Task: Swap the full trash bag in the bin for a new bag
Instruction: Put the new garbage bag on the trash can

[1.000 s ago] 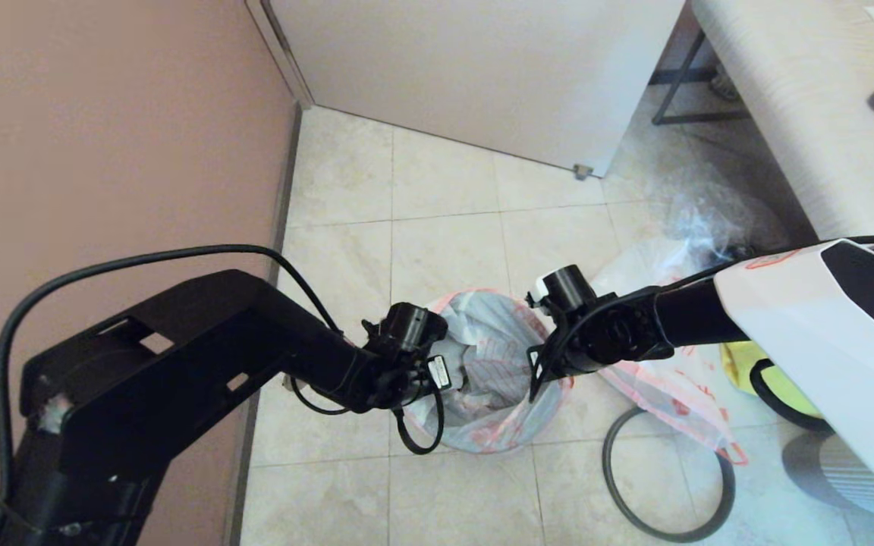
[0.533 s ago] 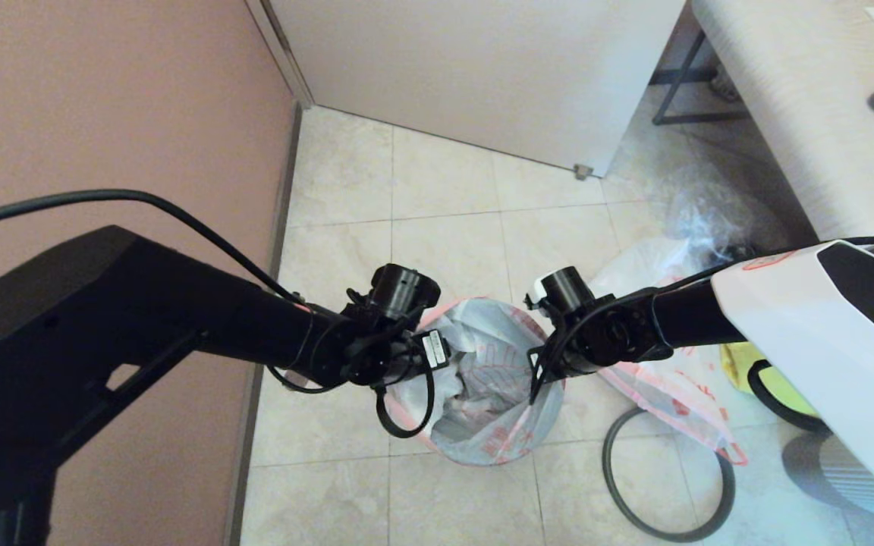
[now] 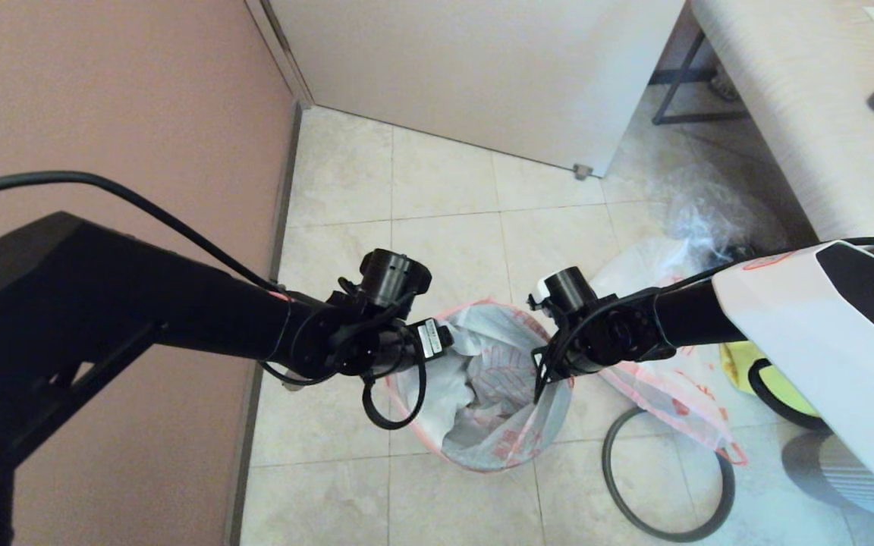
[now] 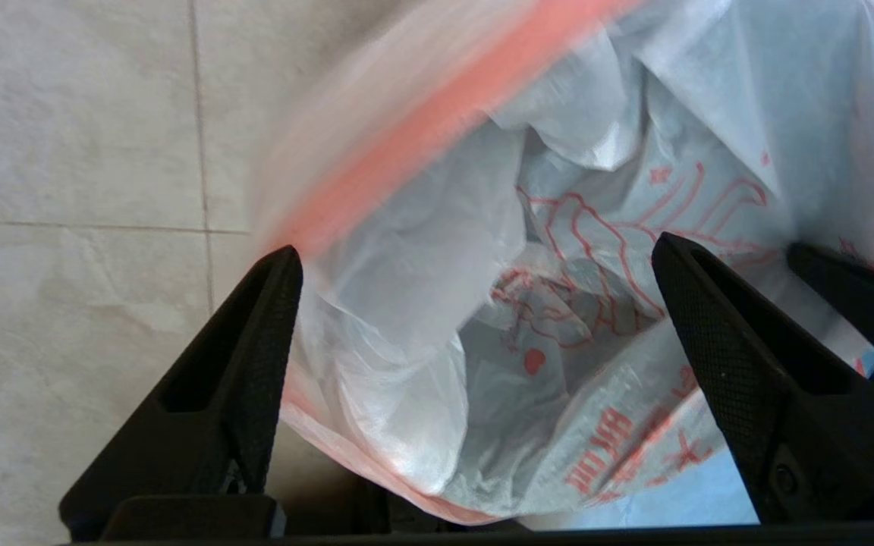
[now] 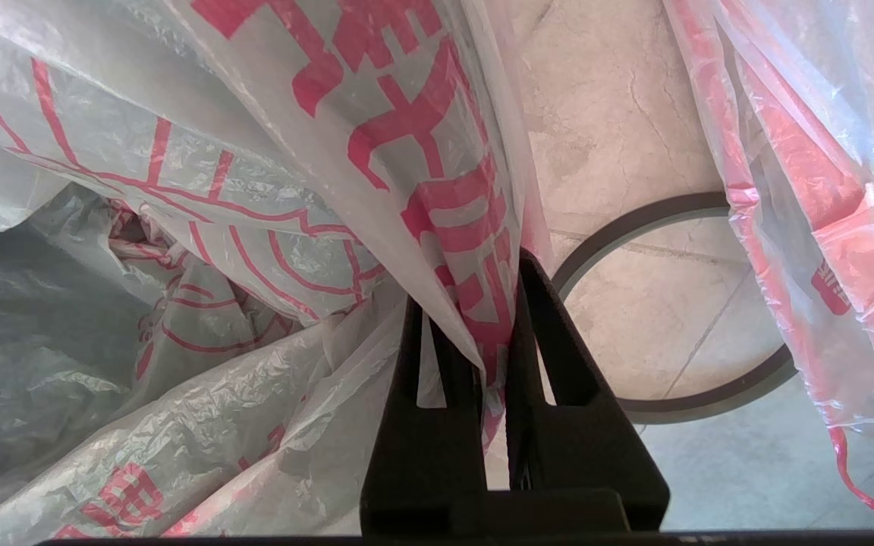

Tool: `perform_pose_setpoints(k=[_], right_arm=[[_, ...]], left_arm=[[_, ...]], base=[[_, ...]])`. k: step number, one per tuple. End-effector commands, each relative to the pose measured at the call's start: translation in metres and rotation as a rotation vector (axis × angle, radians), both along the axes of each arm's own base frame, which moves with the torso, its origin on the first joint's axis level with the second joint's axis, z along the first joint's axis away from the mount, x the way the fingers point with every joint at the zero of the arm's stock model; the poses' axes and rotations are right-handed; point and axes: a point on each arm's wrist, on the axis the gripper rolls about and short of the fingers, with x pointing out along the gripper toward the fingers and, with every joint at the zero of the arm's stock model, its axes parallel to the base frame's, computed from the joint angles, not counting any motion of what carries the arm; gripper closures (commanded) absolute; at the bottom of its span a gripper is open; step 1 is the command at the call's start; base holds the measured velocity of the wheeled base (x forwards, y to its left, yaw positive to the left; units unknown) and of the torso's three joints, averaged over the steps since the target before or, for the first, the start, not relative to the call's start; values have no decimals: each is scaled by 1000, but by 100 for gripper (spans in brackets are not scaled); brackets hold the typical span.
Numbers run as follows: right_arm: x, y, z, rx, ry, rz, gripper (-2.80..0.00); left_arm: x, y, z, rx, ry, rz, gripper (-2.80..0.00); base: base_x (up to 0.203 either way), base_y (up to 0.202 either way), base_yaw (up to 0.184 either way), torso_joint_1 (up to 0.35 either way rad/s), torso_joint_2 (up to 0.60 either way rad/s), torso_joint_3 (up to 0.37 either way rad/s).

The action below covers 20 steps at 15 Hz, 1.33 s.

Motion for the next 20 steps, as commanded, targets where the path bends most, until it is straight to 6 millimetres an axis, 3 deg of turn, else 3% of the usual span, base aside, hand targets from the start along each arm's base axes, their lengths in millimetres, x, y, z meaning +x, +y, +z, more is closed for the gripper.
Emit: perform_pose_setpoints(k=[1, 5, 9, 12, 18, 20], right_arm=[[0, 0, -1, -1, 2, -2, 0], [1, 0, -4, -2, 4, -3, 0], [1, 1, -6, -5, 7, -4, 0], [2, 1, -8, -5, 7, -4, 0], [3, 2, -8, -6, 6, -5, 0], [3, 2, -9, -6, 6, -5, 0]], left_arm=[[-1, 1, 3, -7, -8, 4, -280], [4, 4, -1, 1, -2, 18, -280], [19, 26, 2, 82, -37, 88, -280], [22, 30, -10, 155, -1, 87, -280], [10, 32, 2, 171, 13, 78, -280], [10, 31, -4, 195, 49, 72, -280]], base=[[0, 0, 0, 0, 0, 0], [0, 0, 0, 0, 0, 0], [0, 0, 0, 0, 0, 0], [0, 0, 0, 0, 0, 0], [0, 0, 0, 0, 0, 0], [0, 0, 0, 0, 0, 0]])
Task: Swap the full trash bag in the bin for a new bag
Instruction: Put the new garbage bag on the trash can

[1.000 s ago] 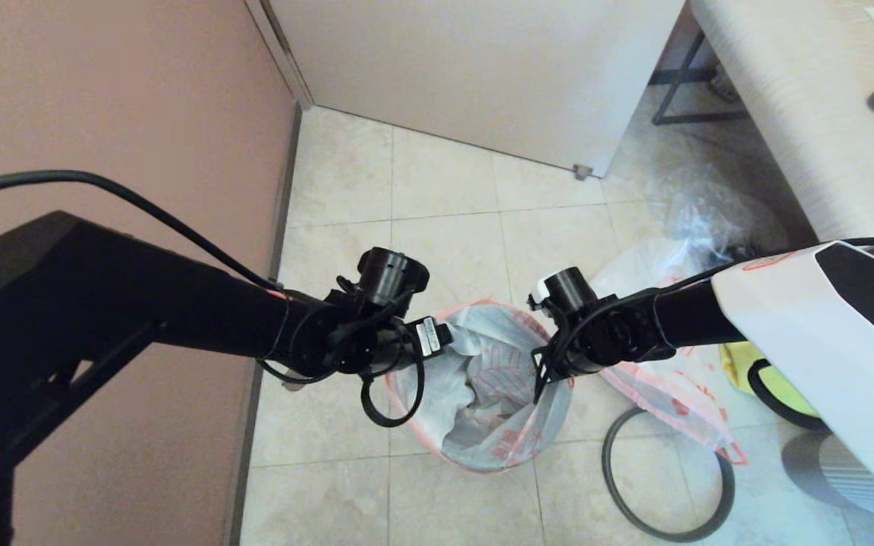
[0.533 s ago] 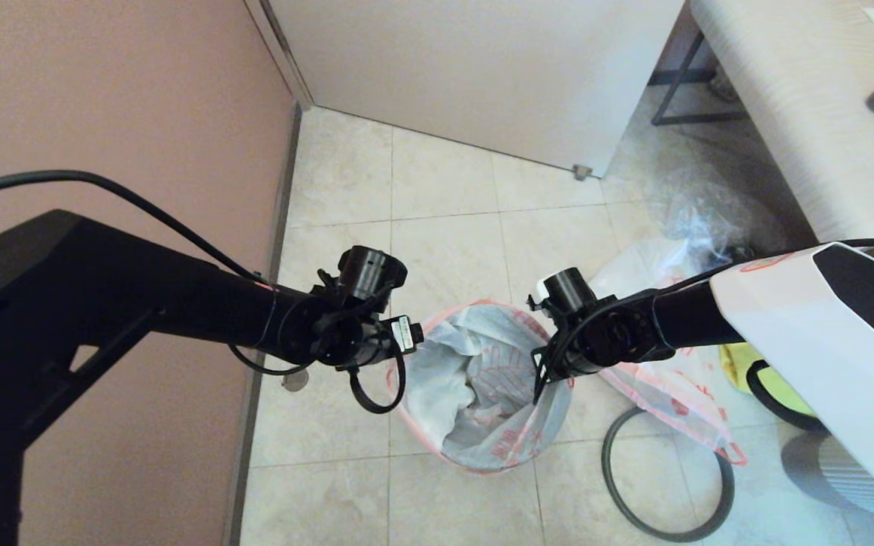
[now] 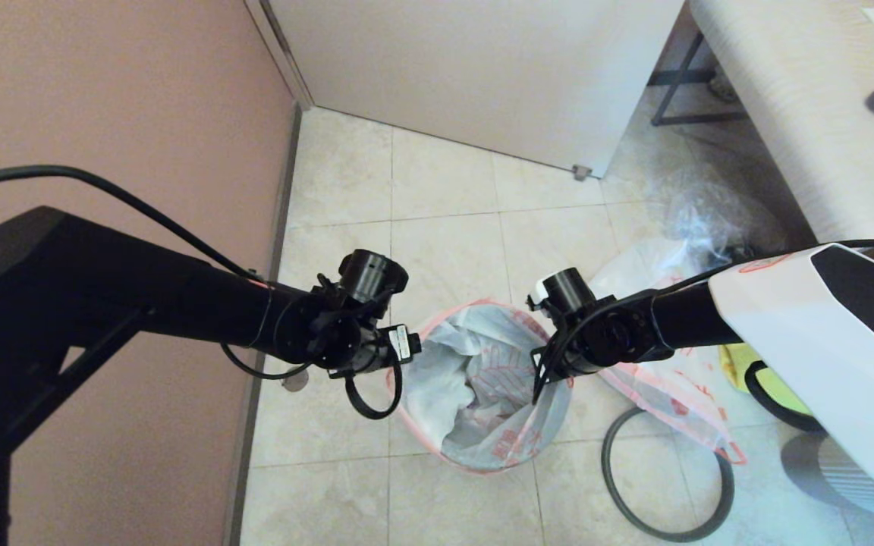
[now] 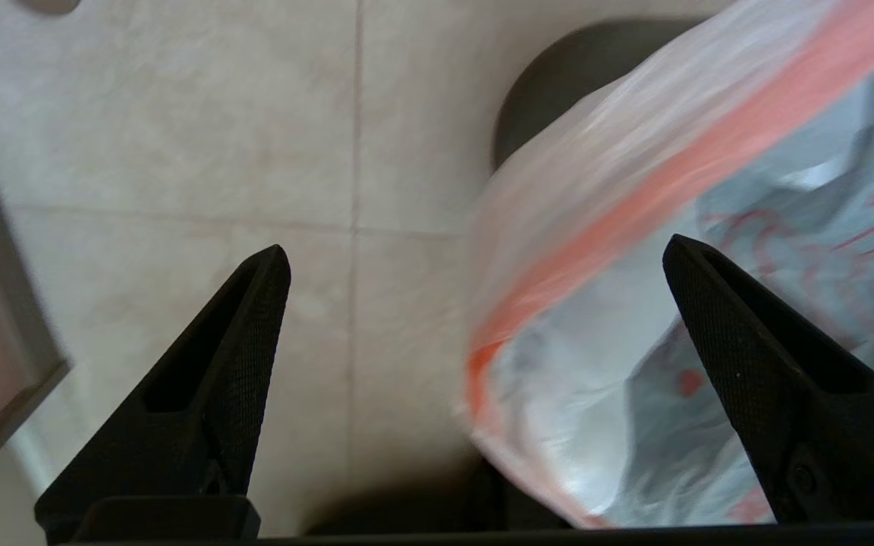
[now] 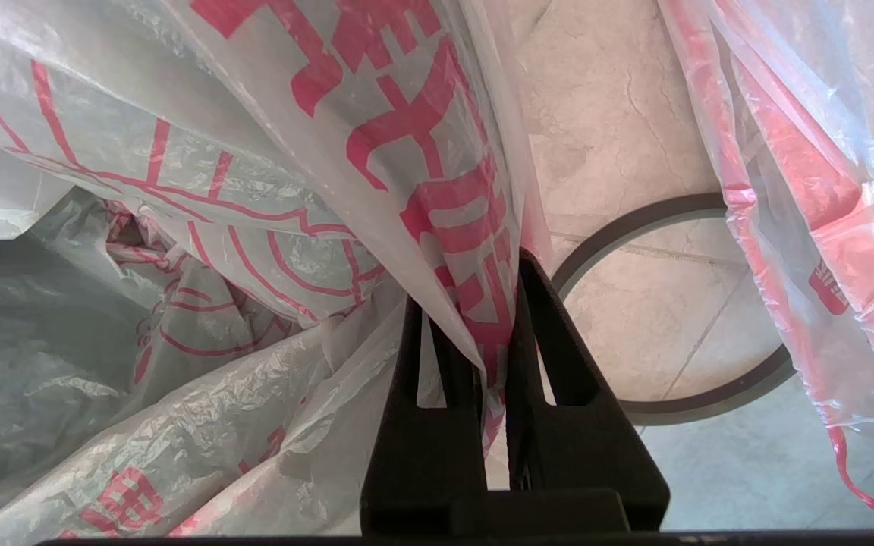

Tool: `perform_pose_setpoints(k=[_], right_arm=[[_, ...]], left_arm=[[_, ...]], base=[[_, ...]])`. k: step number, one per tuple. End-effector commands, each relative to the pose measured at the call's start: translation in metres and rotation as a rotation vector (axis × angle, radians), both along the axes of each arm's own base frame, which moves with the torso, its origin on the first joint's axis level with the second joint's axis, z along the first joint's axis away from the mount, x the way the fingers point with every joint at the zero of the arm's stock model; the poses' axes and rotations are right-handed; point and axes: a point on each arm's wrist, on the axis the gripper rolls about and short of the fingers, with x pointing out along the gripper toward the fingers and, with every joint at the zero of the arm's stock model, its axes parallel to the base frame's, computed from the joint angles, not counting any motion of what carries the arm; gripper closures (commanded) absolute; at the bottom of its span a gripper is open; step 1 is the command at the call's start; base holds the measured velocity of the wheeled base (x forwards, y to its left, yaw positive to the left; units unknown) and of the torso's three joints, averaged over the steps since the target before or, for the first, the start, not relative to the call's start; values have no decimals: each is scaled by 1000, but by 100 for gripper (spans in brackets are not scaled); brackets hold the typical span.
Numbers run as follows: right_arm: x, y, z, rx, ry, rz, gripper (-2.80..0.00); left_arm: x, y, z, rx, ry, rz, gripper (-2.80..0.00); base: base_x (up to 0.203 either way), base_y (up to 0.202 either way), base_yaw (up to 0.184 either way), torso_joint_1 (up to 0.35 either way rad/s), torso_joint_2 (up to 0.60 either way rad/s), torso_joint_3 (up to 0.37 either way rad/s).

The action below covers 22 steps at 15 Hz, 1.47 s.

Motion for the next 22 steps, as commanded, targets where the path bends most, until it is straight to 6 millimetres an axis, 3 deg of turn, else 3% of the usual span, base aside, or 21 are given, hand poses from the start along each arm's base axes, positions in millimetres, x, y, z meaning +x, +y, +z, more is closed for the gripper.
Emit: perform_pose_setpoints(k=[1, 5, 6, 13, 17, 22], right_arm=[[0, 0, -3, -4, 5, -1, 0], [2, 2, -4, -3, 2, 2, 0], [2, 2, -4, -4, 3, 2, 0], [3, 2, -3, -2, 1, 1, 0], [3, 1, -1, 5, -7, -5, 0], [5, 1, 2, 16, -12, -5, 0]], left_arm=[[-1, 0, -1, 19, 17, -7, -280], [11, 4, -18, 66, 43, 18, -280], [12, 4, -18, 66, 42, 23, 0], [23, 13, -27, 108, 56, 72, 0], [32, 11, -67, 193, 165, 53, 0], [62, 5, -118, 162, 154, 127, 0]], base=[[0, 0, 0, 0, 0, 0], [0, 0, 0, 0, 0, 0], [0, 0, 0, 0, 0, 0], [0, 0, 0, 0, 0, 0], [0, 0, 0, 0, 0, 0], [0, 0, 0, 0, 0, 0]])
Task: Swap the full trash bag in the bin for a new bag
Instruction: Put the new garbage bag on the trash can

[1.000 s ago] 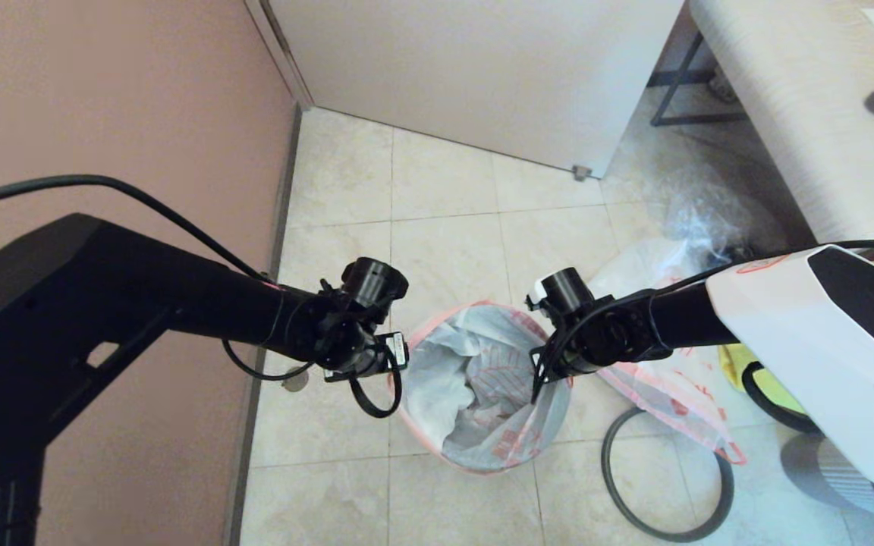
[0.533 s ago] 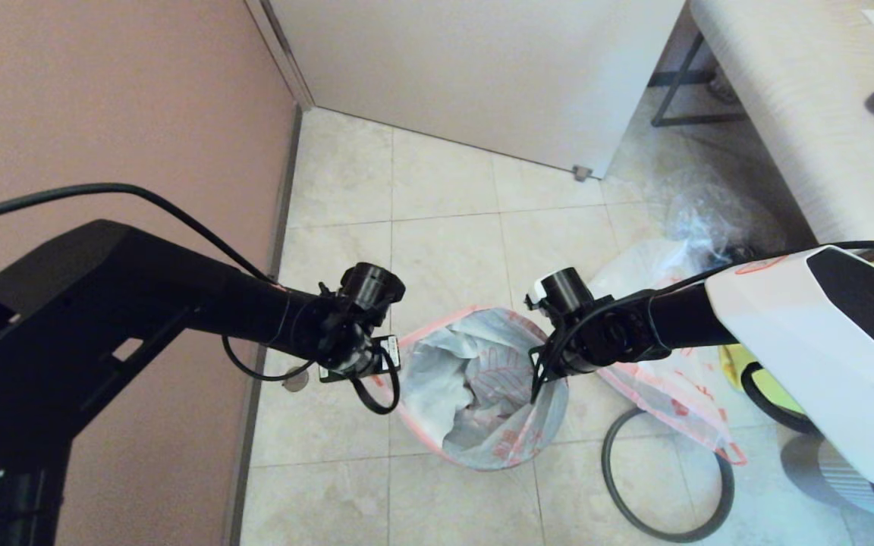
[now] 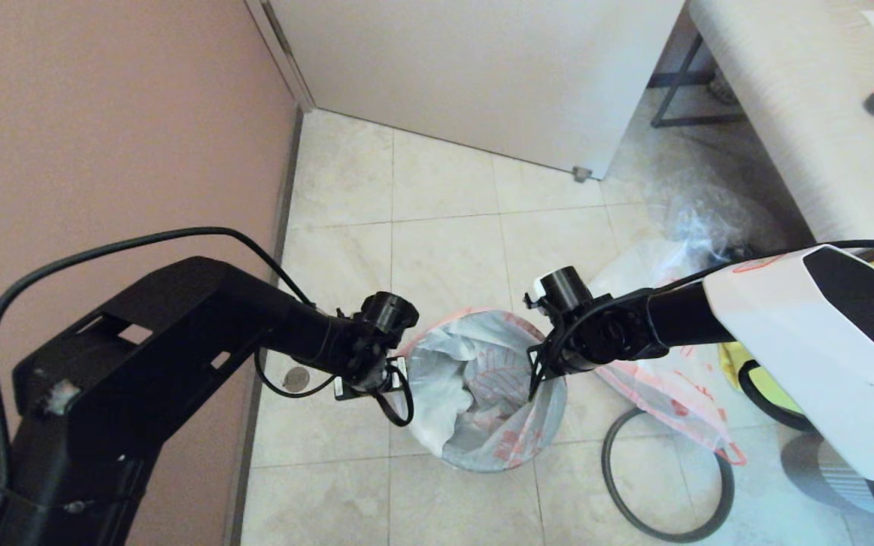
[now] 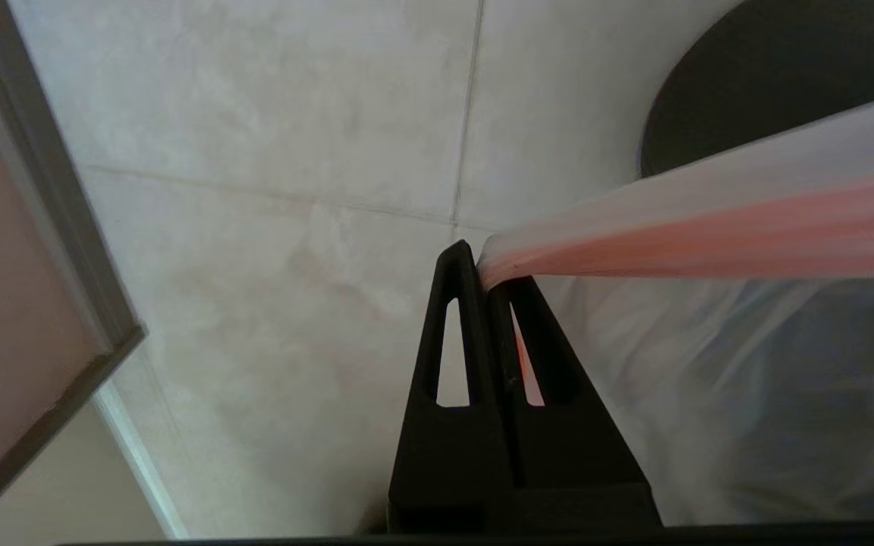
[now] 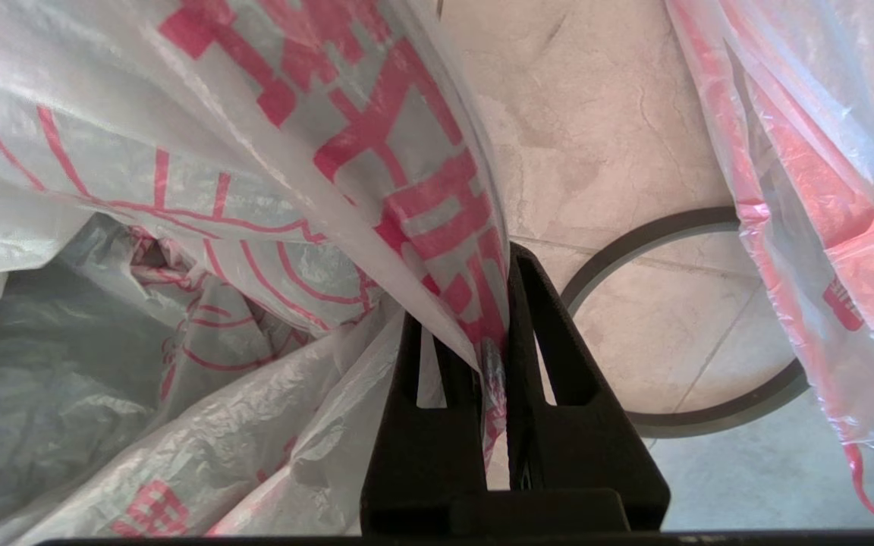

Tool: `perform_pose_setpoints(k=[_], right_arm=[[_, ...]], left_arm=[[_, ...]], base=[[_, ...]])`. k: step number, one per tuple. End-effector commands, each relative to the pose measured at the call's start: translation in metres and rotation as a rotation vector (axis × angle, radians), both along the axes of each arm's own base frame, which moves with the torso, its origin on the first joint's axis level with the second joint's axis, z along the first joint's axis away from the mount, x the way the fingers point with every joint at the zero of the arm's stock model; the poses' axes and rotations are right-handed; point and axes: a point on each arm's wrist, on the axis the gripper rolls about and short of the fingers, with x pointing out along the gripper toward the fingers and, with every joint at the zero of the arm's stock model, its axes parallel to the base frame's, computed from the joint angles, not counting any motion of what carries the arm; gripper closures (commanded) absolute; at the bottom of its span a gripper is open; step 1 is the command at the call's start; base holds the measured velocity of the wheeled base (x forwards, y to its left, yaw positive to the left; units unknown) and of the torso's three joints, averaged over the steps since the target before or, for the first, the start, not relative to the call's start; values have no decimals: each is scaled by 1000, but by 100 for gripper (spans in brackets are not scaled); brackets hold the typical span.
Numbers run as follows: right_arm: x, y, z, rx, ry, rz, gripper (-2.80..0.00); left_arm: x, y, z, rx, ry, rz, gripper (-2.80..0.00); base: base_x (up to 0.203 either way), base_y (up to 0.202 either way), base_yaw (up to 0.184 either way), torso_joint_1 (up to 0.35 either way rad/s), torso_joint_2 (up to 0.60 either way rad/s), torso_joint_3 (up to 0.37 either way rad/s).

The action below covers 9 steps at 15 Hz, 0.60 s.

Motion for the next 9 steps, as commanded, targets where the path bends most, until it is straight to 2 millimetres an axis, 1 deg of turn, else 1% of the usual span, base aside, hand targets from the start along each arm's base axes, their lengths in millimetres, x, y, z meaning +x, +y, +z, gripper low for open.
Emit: perform_pose_setpoints(k=[1, 3, 5, 8, 9], right_arm=[[0, 0, 0, -1, 2, -2, 0], [0, -2, -1, -4, 8, -5, 0], [0, -3, 0, -6, 8, 0, 0], [-1, -3, 0, -22, 14, 23, 0], [-1, -4, 0, -26, 15, 25, 0]], left_arm=[[12, -2, -27, -5, 0, 27, 0], [24, -3, -23, -74, -54, 96, 0], [33, 2, -12, -146, -104, 169, 0], [32, 12, 15, -250, -121, 164, 0], [32, 20, 23, -309, -103, 146, 0]], base=[[0, 0, 0, 0, 0, 0], [0, 0, 0, 0, 0, 0], [0, 0, 0, 0, 0, 0], [0, 0, 0, 0, 0, 0], [0, 0, 0, 0, 0, 0]])
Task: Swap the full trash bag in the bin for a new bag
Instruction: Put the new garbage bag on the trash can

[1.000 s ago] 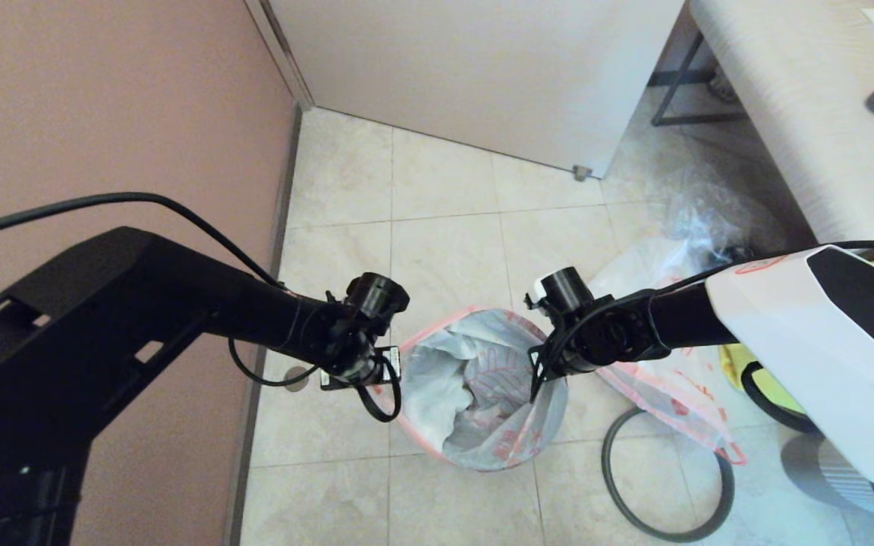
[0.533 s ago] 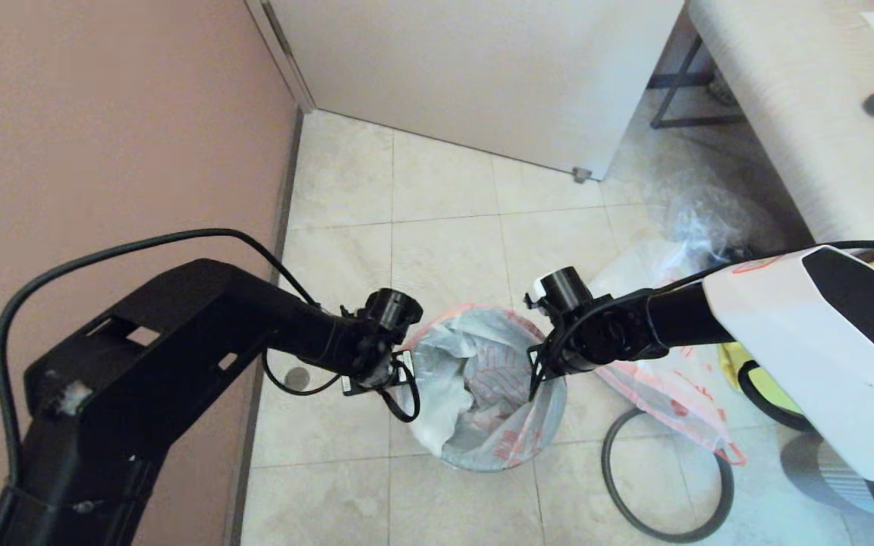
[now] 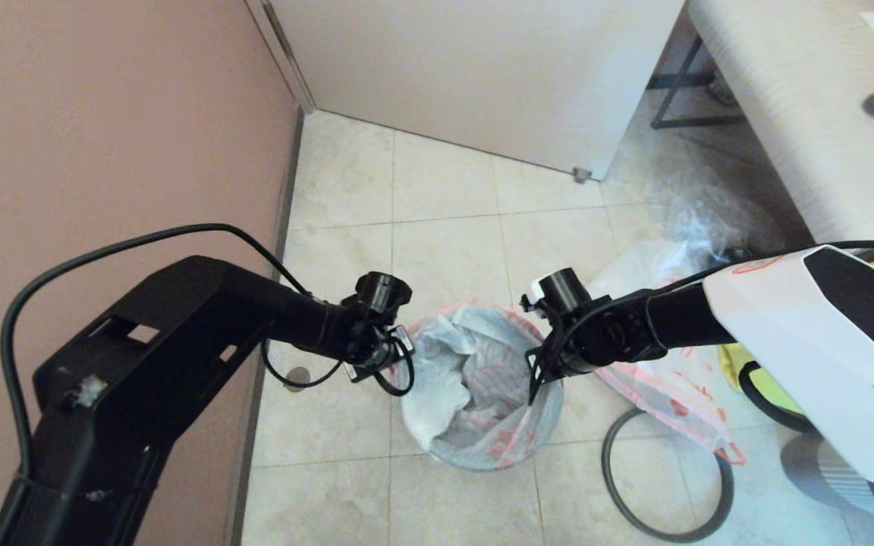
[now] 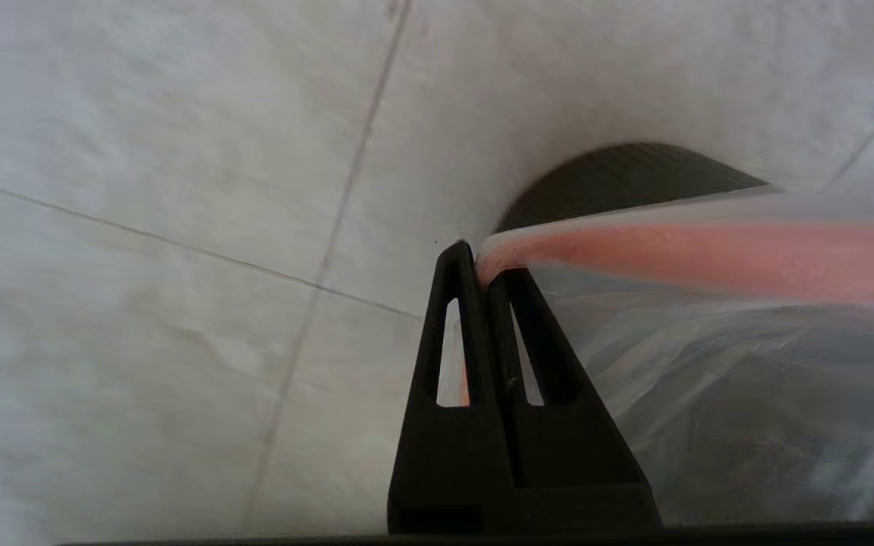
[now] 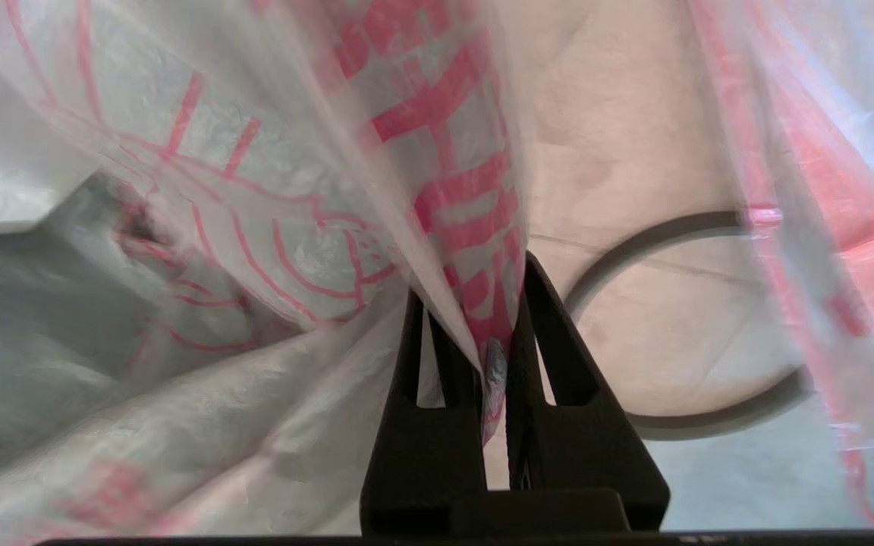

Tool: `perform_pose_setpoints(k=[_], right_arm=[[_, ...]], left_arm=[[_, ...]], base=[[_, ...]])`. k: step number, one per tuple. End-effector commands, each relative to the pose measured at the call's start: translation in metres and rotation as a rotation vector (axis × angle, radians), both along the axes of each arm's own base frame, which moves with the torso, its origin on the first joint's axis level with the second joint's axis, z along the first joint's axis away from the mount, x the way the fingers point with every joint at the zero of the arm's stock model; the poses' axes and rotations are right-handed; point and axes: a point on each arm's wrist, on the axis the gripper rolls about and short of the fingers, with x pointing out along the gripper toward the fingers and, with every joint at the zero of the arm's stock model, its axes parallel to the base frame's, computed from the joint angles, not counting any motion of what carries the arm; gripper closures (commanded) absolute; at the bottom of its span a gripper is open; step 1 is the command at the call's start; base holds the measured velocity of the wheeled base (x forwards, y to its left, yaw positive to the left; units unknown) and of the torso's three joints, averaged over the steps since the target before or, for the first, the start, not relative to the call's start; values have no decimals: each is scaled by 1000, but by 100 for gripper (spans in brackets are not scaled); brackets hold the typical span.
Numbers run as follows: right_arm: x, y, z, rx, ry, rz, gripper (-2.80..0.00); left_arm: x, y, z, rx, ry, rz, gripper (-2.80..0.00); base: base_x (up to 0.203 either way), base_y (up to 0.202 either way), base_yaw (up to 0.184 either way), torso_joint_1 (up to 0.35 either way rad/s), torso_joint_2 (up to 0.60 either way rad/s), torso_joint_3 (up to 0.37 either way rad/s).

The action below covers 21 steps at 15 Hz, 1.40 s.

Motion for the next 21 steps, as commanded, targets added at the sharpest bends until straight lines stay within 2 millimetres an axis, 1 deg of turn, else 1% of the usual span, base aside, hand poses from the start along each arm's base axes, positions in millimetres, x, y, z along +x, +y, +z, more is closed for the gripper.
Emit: perform_pose_setpoints(k=[1, 4, 6, 7, 8, 10, 11, 13, 14, 15, 17, 19, 21], right_arm=[[0, -2, 1, -4, -1, 2, 0], [3, -7, 0, -23, -1, 9, 0], [2, -6, 1, -25, -3, 14, 0], [2, -6, 2, -26, -4, 16, 0], [2, -6, 2, -29, -5, 17, 0], [2, -6, 2, -30, -5, 19, 0], [2, -6, 2, -33, -5, 22, 0], [2, -6, 2, -36, -5, 29, 0], [2, -5, 2, -35, -8, 31, 0], [1, -5, 3, -35, -8, 32, 0], [0, -4, 7, -33, -15, 36, 0], [-1, -3, 9, -32, -20, 38, 0], [-3, -1, 11, -31, -25, 42, 0]], left_arm=[[0, 10, 10, -44, 0, -5, 0], [-6, 12, 20, -96, 9, -49, 0], [-3, 10, 11, -93, 26, -51, 0], [-2, 11, 11, -95, 24, -48, 0], [-2, 13, 17, -99, 14, -45, 0], [-7, 15, 36, -102, 0, -47, 0], [-10, 16, 40, -98, 11, -48, 0], [-10, 17, 40, -87, 26, -44, 0], [-10, 18, 44, -88, 20, -42, -280], [-13, 19, 53, -93, 5, -41, -280], [-25, 22, 80, -92, 7, -48, -280], [-34, 25, 98, -87, 19, -52, -280], [-45, 28, 123, -114, -19, -69, -280]], base=[[0, 0, 0, 0, 0, 0], [0, 0, 0, 9, 7, 1], [0, 0, 0, 0, 0, 0], [0, 0, 0, 0, 0, 0], [0, 0, 0, 0, 0, 0], [0, 0, 0, 0, 0, 0], [0, 0, 0, 0, 0, 0], [0, 0, 0, 0, 0, 0], [0, 0, 0, 0, 0, 0], [0, 0, 0, 0, 0, 0], [0, 0, 0, 0, 0, 0], [0, 0, 0, 0, 0, 0], [0, 0, 0, 0, 0, 0]])
